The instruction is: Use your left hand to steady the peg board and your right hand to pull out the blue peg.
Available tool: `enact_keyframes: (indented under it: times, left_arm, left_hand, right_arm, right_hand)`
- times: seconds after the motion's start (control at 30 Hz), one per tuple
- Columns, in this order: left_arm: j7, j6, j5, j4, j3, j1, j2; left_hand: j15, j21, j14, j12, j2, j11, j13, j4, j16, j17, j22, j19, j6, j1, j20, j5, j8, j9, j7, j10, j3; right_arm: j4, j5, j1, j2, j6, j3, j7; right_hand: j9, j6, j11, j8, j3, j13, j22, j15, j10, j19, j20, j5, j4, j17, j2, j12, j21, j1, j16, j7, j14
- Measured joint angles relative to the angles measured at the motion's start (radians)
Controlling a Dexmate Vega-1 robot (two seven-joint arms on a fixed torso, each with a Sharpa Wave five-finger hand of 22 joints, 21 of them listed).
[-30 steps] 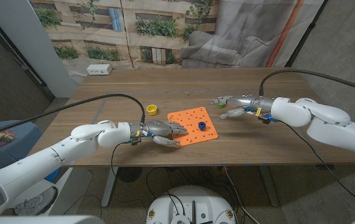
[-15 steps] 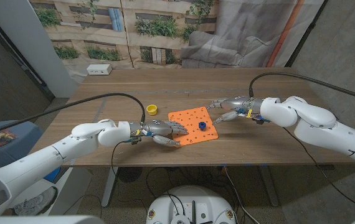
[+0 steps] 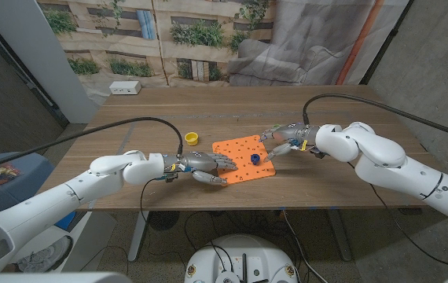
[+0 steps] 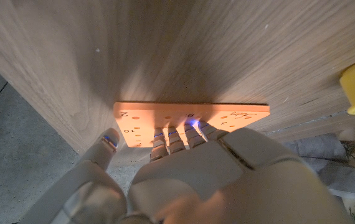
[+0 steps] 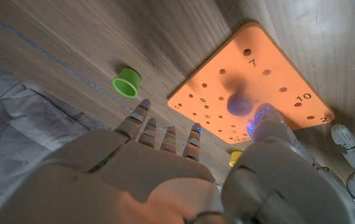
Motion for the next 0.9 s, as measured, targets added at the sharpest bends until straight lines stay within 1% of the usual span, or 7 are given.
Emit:
enact_keyframes:
  times: [0.07,0.13,0.27,0.6,0.67,0.73,0.9]
  left_arm:
    - [0.002,-0.002,0.000,0.002,0.000,0.000,0.000]
    - [0.003,-0.006,0.000,0.004,0.001,0.000,0.000]
    - [0.005,-0.009,0.001,0.006,0.001,0.000,0.000]
    - [0.010,-0.018,0.002,0.009,0.001,0.003,0.001]
    - [0.010,-0.020,0.002,0.009,0.001,0.004,0.001]
    - [0.010,-0.022,0.002,0.009,0.001,0.004,0.002]
    - [0.010,-0.023,0.002,0.009,0.000,0.006,0.003]
  left_hand:
    - [0.000,-0.001,0.000,0.001,0.000,0.000,0.000,0.000,0.000,0.000,0.000,0.000,0.000,0.000,0.000,0.000,0.000,0.000,0.000,0.000,0.000]
    - [0.000,-0.001,0.000,0.001,0.000,0.000,0.000,0.000,0.000,0.000,0.000,0.000,0.000,0.000,0.000,0.000,0.000,0.000,0.000,0.000,0.000]
    - [-0.004,-0.001,0.004,0.002,0.000,0.000,0.000,0.000,-0.001,0.000,-0.001,0.002,0.000,0.000,0.002,0.000,0.000,0.000,0.000,0.000,0.000]
    - [-0.004,0.003,0.004,0.002,-0.003,0.000,0.000,-0.004,-0.002,0.001,-0.001,0.003,0.000,0.003,0.004,0.000,0.000,0.000,0.000,0.000,0.004]
    - [-0.004,0.003,0.004,0.002,-0.004,0.000,0.000,-0.004,-0.003,0.001,0.000,0.003,0.002,0.004,0.004,0.000,0.000,0.000,0.002,0.000,0.004]
    - [-0.004,0.003,0.004,0.002,-0.004,0.000,0.000,-0.004,-0.003,0.001,0.000,0.003,0.004,0.004,0.004,0.000,0.000,0.000,0.004,0.000,0.004]
    - [-0.004,0.003,0.004,0.001,0.000,0.000,0.000,-0.007,-0.003,0.001,0.000,0.007,0.004,0.008,0.000,0.000,0.000,0.000,0.004,0.000,0.001]
  right_arm:
    - [-0.004,-0.015,0.005,0.011,-0.011,-0.010,0.010]
    - [-0.007,-0.034,0.010,0.021,-0.024,-0.019,0.024]
    - [-0.009,-0.058,0.015,0.036,-0.039,-0.032,0.041]
    - [-0.010,-0.118,0.024,0.080,-0.075,-0.065,0.077]
    - [-0.009,-0.128,0.024,0.088,-0.080,-0.071,0.082]
    - [-0.008,-0.137,0.024,0.095,-0.084,-0.075,0.085]
    - [-0.003,-0.159,0.021,0.107,-0.092,-0.085,0.086]
  right_hand:
    - [0.003,0.004,0.001,0.002,0.000,0.002,0.000,-0.004,0.007,0.000,0.000,0.000,0.000,0.000,-0.012,0.000,0.000,0.013,0.000,-0.003,0.004]
    - [0.003,0.009,0.001,0.002,0.000,0.001,0.000,-0.004,0.006,0.011,0.003,0.000,0.000,0.002,-0.003,0.000,0.000,0.022,0.000,0.002,0.004]
    - [0.003,0.014,0.001,0.008,0.000,0.001,0.000,0.002,0.006,0.011,0.003,0.000,0.000,0.003,-0.014,0.000,0.000,0.032,0.000,-0.004,0.009]
    - [0.003,0.034,0.004,0.019,0.004,0.001,0.000,-0.002,0.010,0.011,0.003,0.000,0.004,0.002,-0.014,0.000,0.000,0.033,0.004,-0.006,0.012]
    - [0.003,0.044,0.004,0.023,0.004,0.001,0.000,-0.005,0.010,0.018,0.003,0.000,0.004,0.002,-0.029,0.000,0.000,0.048,0.007,-0.008,0.016]
    - [0.003,0.052,0.004,0.026,0.004,0.001,0.000,-0.005,0.010,0.022,0.000,0.000,0.004,0.002,-0.019,0.000,0.000,0.059,0.007,-0.009,0.016]
    - [0.007,0.077,0.006,0.038,0.008,0.005,0.000,-0.005,0.019,0.039,-0.004,0.000,0.008,0.002,-0.027,0.000,0.000,0.067,0.013,-0.016,0.027]
